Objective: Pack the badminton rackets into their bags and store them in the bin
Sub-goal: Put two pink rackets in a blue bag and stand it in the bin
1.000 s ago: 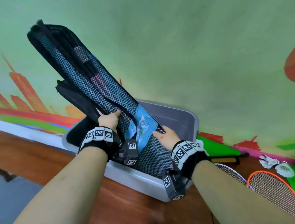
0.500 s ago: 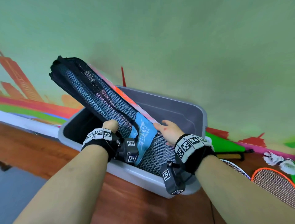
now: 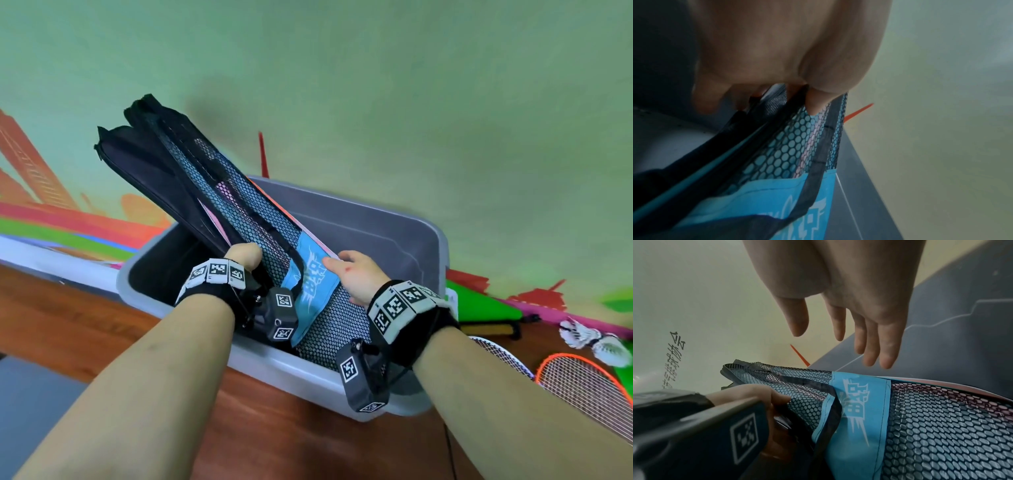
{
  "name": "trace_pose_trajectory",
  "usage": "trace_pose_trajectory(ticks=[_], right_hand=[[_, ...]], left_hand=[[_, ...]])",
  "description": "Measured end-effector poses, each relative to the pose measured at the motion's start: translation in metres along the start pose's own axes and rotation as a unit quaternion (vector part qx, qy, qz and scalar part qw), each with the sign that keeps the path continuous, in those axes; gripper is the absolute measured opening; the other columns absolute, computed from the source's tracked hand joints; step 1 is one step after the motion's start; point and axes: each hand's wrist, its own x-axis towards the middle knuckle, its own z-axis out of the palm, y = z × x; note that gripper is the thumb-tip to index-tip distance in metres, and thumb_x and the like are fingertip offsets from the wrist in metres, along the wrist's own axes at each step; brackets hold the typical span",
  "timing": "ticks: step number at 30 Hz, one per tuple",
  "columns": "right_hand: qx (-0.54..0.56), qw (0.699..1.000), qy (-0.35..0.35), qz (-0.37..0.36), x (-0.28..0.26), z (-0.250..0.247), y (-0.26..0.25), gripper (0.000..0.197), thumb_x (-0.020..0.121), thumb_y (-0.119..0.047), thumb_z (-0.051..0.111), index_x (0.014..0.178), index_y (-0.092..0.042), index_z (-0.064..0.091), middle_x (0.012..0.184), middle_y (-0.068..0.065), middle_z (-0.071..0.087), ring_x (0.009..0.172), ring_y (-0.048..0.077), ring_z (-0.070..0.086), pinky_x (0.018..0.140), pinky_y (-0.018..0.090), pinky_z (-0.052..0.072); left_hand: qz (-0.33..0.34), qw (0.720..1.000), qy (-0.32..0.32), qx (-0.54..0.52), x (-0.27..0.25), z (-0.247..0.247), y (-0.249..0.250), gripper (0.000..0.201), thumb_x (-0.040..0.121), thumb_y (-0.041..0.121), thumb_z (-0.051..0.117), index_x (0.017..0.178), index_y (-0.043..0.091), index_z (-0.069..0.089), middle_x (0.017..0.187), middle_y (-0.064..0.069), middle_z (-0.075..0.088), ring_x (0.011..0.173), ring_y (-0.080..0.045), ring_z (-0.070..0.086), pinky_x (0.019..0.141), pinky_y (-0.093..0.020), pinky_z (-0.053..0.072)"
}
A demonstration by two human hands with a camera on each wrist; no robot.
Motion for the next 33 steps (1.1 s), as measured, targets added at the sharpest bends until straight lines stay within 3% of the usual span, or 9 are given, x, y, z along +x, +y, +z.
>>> trace_pose_trajectory(ticks=[3, 5, 8, 10, 13, 19, 27, 31, 33], right_hand=[[-0.010, 1.000, -0.001, -0.003, -0.002, 0.001, -0.001, 0.059, 0.094, -0.037, 0.051, 0.144, -0.012, 0.034, 0.148, 0.003, 0.038, 0.133, 0.021, 0.040, 0.110, 0.041, 0.035], [-0.016, 1.000, 0.004, -0.012, -0.003, 0.001, -0.001, 0.057, 0.093, -0.037, 0.052, 0.143, -0.012, 0.037, 0.147, 0.003, 0.040, 0.131, 0.021, 0.042, 0.109, 0.038, 0.037], [-0.029, 0.999, 0.016, -0.021, -0.006, 0.001, -0.002, 0.054, 0.093, -0.037, 0.052, 0.140, -0.012, 0.041, 0.142, 0.004, 0.045, 0.127, 0.020, 0.046, 0.101, 0.027, 0.035], [-0.031, 0.999, 0.013, -0.020, -0.007, 0.001, -0.002, 0.054, 0.093, -0.038, 0.053, 0.139, -0.013, 0.042, 0.141, 0.003, 0.046, 0.125, 0.020, 0.047, 0.100, 0.028, 0.035], [-0.032, 0.999, 0.010, -0.018, -0.006, 0.002, -0.001, 0.054, 0.092, -0.039, 0.053, 0.139, -0.012, 0.043, 0.141, 0.003, 0.046, 0.126, 0.020, 0.046, 0.103, 0.030, 0.034], [-0.031, 0.999, 0.014, -0.022, -0.002, 0.003, -0.002, 0.052, 0.093, -0.037, 0.053, 0.138, -0.011, 0.044, 0.139, 0.004, 0.048, 0.123, 0.019, 0.049, 0.097, 0.027, 0.036], [-0.029, 1.000, -0.001, -0.011, 0.006, 0.005, -0.002, 0.040, 0.092, -0.040, 0.055, 0.119, -0.012, 0.059, 0.110, 0.003, 0.062, 0.094, 0.016, 0.056, 0.084, 0.031, 0.046], [-0.025, 1.000, -0.002, 0.000, 0.009, 0.006, 0.001, 0.038, 0.091, -0.042, 0.054, 0.116, -0.014, 0.061, 0.080, -0.006, 0.055, 0.077, 0.014, 0.052, 0.083, 0.034, 0.047], [-0.022, 1.000, -0.006, 0.003, 0.009, 0.007, 0.003, 0.038, 0.092, -0.040, 0.054, 0.116, -0.011, 0.061, 0.091, -0.002, 0.058, 0.083, 0.014, 0.051, 0.091, 0.035, 0.046]], left_hand=[[-0.035, 0.995, 0.026, -0.085, 0.005, 0.006, -0.007, 0.032, 0.097, 0.010, 0.046, 0.067, 0.014, 0.035, 0.092, -0.009, 0.055, 0.094, -0.020, 0.046, 0.075, -0.027, 0.044], [-0.068, 0.980, 0.058, -0.178, 0.000, 0.008, -0.010, 0.038, 0.097, 0.015, 0.045, 0.062, 0.017, 0.031, 0.077, -0.005, 0.047, 0.096, -0.021, 0.042, 0.085, -0.030, 0.045], [-0.148, 0.894, 0.219, -0.362, -0.001, 0.002, -0.015, 0.017, 0.090, 0.015, 0.059, 0.084, 0.009, 0.044, 0.120, -0.018, 0.055, 0.116, -0.030, 0.051, 0.096, -0.035, 0.041], [-0.148, 0.860, 0.239, -0.425, 0.003, -0.002, -0.016, 0.034, 0.089, 0.021, 0.061, 0.119, 0.008, 0.051, 0.132, -0.015, 0.052, 0.119, -0.034, 0.051, 0.097, -0.037, 0.046], [-0.097, 0.872, 0.207, -0.432, 0.007, 0.000, -0.017, 0.061, 0.093, 0.027, 0.056, 0.146, 0.008, 0.031, 0.146, -0.013, 0.041, 0.129, -0.034, 0.044, 0.105, -0.044, 0.041], [-0.070, 0.842, 0.175, -0.506, 0.009, -0.004, -0.008, 0.073, 0.095, 0.028, 0.053, 0.151, 0.009, 0.010, 0.157, -0.006, 0.021, 0.140, -0.030, 0.028, 0.111, -0.042, 0.028], [-0.058, 0.818, 0.146, -0.553, 0.024, -0.016, 0.008, 0.077, 0.088, 0.036, 0.059, 0.149, 0.011, 0.020, 0.153, -0.010, 0.028, 0.134, -0.033, 0.037, 0.108, -0.050, 0.035], [-0.053, 0.836, 0.112, -0.535, 0.034, -0.016, 0.003, 0.059, 0.091, 0.026, 0.056, 0.145, 0.014, 0.034, 0.150, -0.014, 0.035, 0.133, -0.033, 0.040, 0.104, -0.047, 0.038], [-0.067, 0.860, 0.131, -0.489, 0.038, -0.019, 0.000, 0.064, 0.087, 0.003, 0.058, 0.146, 0.012, 0.033, 0.149, -0.016, 0.036, 0.134, -0.032, 0.039, 0.107, -0.041, 0.036]])
